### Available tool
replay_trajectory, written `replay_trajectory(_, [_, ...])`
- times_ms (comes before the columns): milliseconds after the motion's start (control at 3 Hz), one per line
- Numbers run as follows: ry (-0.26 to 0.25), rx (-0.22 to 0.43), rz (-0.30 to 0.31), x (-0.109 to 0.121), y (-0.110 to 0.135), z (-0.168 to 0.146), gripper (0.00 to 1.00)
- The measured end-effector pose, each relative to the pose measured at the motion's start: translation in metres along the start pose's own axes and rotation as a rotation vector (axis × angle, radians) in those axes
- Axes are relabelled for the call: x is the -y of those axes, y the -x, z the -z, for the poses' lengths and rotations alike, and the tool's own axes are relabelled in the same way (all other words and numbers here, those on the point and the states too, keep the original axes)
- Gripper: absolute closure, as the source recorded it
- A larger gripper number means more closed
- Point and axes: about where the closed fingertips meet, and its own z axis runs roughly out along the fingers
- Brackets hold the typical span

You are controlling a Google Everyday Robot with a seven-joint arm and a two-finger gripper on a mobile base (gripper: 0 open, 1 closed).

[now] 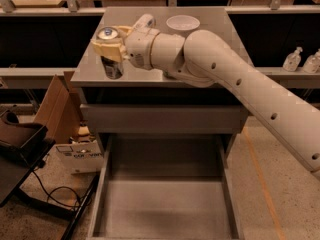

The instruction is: Place redbull can into middle drawer

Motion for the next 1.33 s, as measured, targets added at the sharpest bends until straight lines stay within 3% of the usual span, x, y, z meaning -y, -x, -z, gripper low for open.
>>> replay_trajectory(333, [0.124, 0.052, 0.024, -0.061, 0.037, -0.003, 1.0])
replay_trajectory(667, [0.194, 0.014, 0.064, -0.096, 0.051, 0.007, 1.0])
replay_trajectory(1000, [0.194, 0.014, 0.064, -0.096, 0.051, 0.007, 1.0])
replay_trajectory(1333, [0.191, -0.023, 0.031, -0.106, 0.015, 0.012, 1.0])
